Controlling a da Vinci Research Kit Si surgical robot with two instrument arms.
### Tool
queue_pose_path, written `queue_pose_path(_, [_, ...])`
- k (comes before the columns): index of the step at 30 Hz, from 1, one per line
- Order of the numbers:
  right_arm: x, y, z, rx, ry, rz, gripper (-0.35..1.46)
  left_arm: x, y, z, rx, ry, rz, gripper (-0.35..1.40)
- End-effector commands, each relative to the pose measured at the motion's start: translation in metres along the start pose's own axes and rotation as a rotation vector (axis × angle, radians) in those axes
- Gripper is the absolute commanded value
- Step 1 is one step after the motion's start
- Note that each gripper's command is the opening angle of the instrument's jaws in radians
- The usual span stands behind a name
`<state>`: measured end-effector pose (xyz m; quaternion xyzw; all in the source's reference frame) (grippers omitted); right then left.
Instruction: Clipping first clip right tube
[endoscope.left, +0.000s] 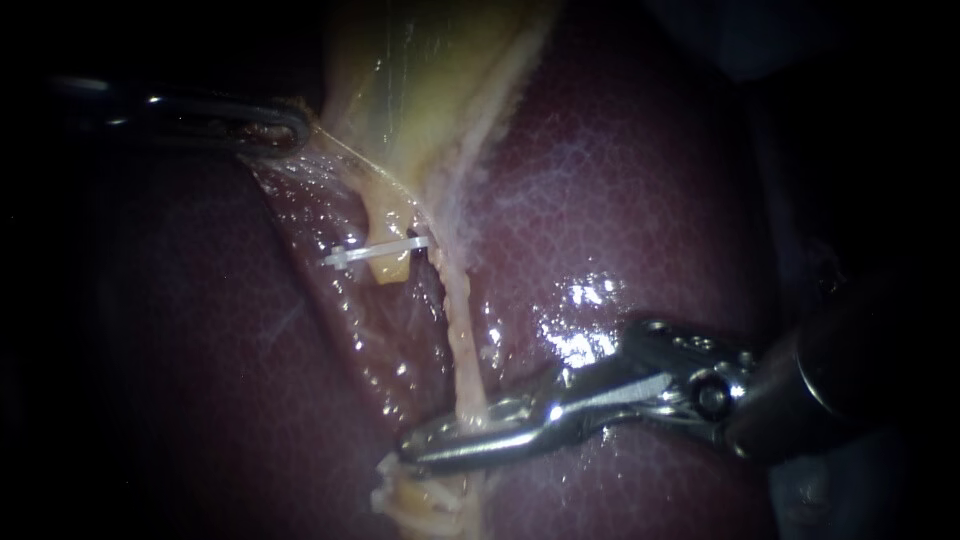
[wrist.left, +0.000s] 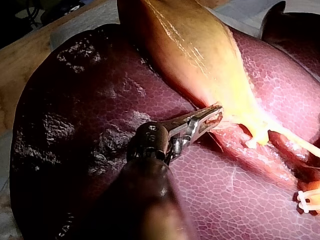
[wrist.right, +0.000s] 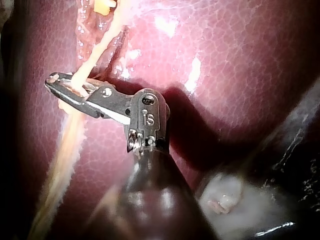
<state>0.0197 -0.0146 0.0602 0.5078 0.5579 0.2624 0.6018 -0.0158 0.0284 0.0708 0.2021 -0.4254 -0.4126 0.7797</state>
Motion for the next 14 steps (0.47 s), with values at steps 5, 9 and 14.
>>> queue_pose_path(5, [0.0, 0.0001, 0.0, -0.002, 0.0, 0.0, -0.35, 0.0, 0.0, 0.0, 0.0, 0.0, 0.0, -0.35])
queue_pose_path(9, [0.0, 0.0004, -0.0002, -0.002, 0.0, 0.0, -0.35, 0.0, 0.0, 0.0, 0.001, 0.0, 0.0, -0.35])
queue_pose_path(14, [0.0, 0.0007, -0.0003, -0.002, 0.0, 0.0, -0.35, -0.0001, 0.0, -0.0001, 0.001, 0.0, 0.0, -0.35])
